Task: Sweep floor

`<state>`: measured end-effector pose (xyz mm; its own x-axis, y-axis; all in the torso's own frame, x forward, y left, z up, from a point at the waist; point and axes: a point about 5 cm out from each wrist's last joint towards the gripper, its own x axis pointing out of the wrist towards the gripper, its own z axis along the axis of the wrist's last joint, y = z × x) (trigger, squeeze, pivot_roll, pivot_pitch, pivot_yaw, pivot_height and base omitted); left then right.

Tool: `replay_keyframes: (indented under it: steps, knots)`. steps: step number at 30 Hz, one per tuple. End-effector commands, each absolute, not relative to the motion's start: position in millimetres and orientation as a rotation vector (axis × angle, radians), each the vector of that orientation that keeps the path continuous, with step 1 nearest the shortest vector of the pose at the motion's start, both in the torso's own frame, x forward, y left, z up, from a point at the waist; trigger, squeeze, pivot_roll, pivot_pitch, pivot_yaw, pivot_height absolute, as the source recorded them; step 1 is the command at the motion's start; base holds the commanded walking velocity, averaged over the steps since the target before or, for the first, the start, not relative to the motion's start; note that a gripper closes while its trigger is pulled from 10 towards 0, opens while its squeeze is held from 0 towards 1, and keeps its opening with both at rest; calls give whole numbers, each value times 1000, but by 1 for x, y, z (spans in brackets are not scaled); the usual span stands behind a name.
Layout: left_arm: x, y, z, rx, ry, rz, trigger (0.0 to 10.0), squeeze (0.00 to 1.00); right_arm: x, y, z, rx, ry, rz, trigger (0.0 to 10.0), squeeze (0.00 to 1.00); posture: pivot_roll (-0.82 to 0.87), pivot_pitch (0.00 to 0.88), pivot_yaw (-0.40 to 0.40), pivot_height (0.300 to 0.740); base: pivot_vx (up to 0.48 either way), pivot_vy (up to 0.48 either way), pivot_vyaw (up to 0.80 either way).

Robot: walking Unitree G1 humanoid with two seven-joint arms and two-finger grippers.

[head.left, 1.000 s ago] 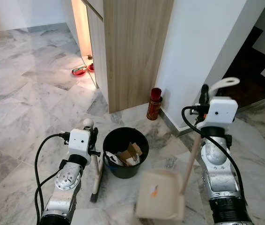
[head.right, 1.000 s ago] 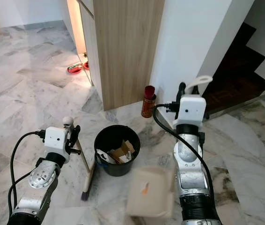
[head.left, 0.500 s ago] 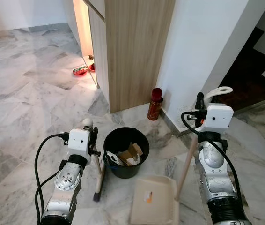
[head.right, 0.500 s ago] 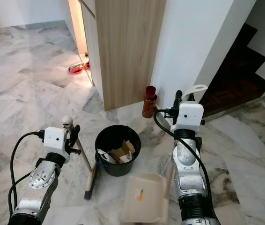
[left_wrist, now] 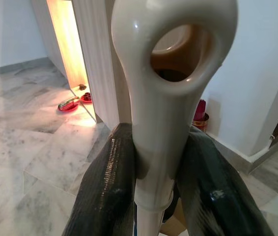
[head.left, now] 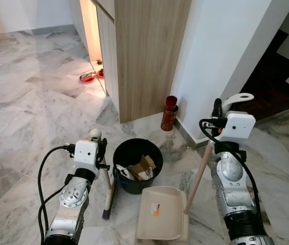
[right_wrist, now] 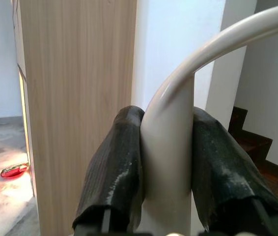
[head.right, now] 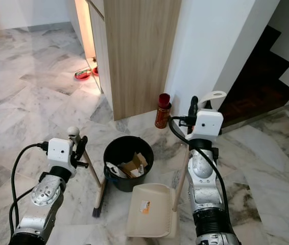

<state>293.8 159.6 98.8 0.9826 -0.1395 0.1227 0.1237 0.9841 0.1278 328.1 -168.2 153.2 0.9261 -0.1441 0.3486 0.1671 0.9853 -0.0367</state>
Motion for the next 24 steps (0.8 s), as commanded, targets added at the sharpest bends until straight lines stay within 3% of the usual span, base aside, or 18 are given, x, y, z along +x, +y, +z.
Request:
replay_keyframes:
  steps: [1,24]
  knots:
    - [295,158,108,105,-173,-136,10000,0,330,-168,162,-45,-395,-162,10000,0,176,112,-77,740,0,0,0]
    - [295,157,109,99,-179,-140,10000,0,333,-160,162,-35,-393,-115,10000,0,168,115,-76,740,0,0,0]
